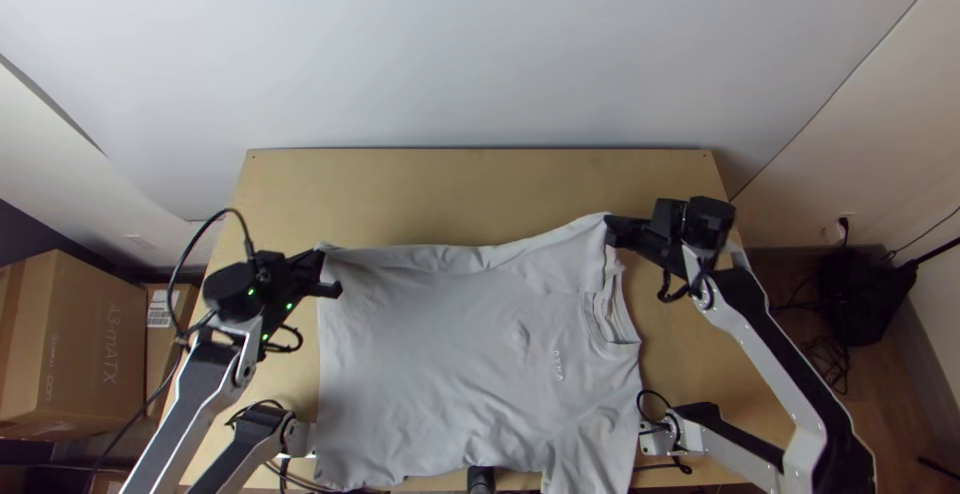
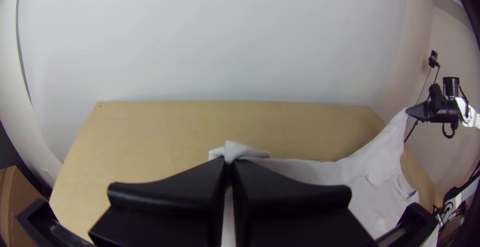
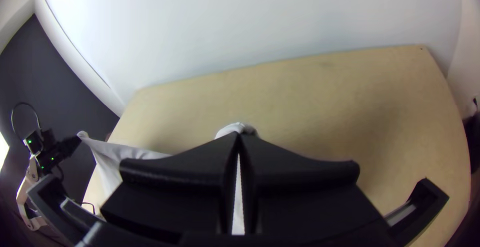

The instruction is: Fold the t-shirt

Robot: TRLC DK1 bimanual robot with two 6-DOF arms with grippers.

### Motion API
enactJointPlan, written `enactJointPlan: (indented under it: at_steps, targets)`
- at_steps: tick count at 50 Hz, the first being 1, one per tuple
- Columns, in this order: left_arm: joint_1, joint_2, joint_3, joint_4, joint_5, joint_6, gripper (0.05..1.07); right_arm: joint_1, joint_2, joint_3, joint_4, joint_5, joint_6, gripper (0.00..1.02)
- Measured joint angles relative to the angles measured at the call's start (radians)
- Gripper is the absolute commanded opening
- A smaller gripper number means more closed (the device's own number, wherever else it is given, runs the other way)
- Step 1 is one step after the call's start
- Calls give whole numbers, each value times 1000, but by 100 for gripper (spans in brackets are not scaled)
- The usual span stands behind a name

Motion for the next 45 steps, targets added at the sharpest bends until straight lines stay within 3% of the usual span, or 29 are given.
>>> enactJointPlan:
  at_steps: [14,29,45]
  targets:
    - [51,432,51,272,50,-35,7,-77,386,170,40,-4,3,2]
    - [91,847,346,316,58,-57,7,-117,699,560,-117,-11,7,2]
    - [128,1122,633,285,61,-72,7,-168,1040,998,-304,-11,15,2]
